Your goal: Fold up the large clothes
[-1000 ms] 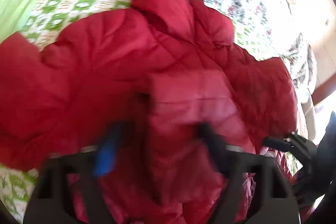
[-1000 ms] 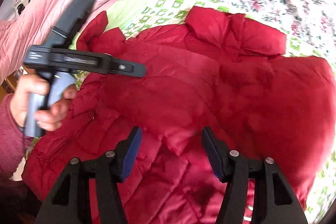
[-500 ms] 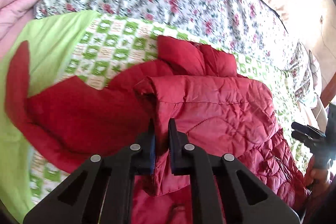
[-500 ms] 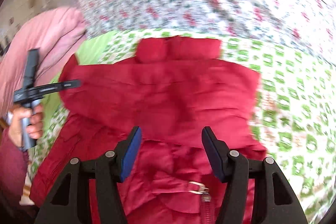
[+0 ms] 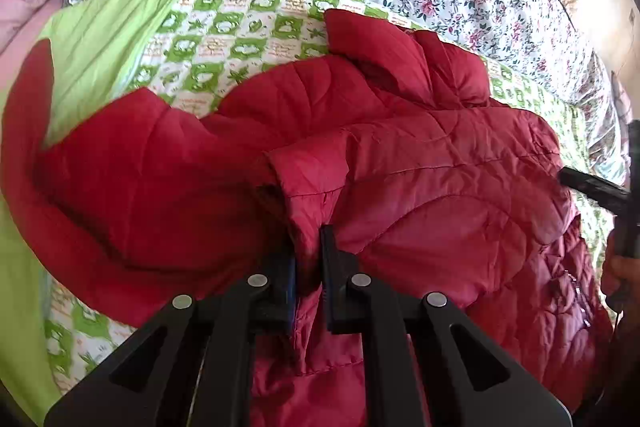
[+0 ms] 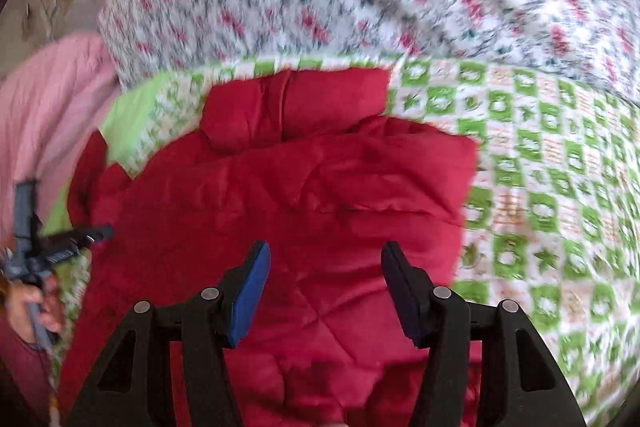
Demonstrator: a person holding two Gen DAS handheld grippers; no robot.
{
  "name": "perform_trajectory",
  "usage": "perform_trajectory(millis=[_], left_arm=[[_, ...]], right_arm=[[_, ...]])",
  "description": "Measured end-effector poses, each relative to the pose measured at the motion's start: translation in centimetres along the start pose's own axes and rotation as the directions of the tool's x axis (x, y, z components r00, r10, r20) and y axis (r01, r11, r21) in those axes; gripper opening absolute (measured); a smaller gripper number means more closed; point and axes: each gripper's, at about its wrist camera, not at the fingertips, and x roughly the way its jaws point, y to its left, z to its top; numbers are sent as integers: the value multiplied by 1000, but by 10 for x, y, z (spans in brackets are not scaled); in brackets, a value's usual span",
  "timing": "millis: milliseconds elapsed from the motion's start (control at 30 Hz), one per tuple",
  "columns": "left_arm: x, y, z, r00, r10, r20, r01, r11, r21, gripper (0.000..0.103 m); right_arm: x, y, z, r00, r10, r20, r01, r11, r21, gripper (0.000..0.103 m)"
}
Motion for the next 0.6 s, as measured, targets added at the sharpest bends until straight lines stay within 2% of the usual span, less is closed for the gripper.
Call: perform_trajectory(millis=[67, 133, 167, 200, 333, 400, 467, 533, 600], left_arm=[[1, -2, 2, 1000, 17, 12, -17, 1000, 20, 9], [8, -6, 1, 999, 39, 9, -39, 998, 42, 11], [13, -10, 0, 998, 66, 4, -66, 996, 54, 17], [12, -12, -1, 997, 83, 4, -84, 995, 58, 19], [-21, -12, -5, 992, 116, 58, -117, 993, 8, 23], [-46, -10, -8, 989, 90, 115, -88, 996, -18, 23], [-70, -11, -8, 985, 11, 173, -4, 999, -41, 23], [-73, -20, -4, 982, -94, 166, 99, 995, -18, 23], [-58, -33, -1, 985, -115, 129, 114, 993, 16, 23]], right_arm=[[27, -7, -3, 992, -110, -61, 110, 994, -4, 58], [51, -25, -11, 987, -120, -107, 125, 991, 37, 58], [58, -31, -15, 986, -115, -119, 122, 991, 53, 58], [61, -34, -17, 988, -112, -103, 118, 991, 59, 59], [59, -35, -21, 987, -131, -96, 136, 989, 49, 58], [59, -36, -22, 986, -138, -96, 142, 989, 37, 58], [61, -36, -19, 986, -136, -96, 140, 989, 38, 58], [62, -38, -20, 986, -138, -93, 142, 989, 39, 59], [64, -38, -18, 985, -148, -92, 151, 988, 32, 59]])
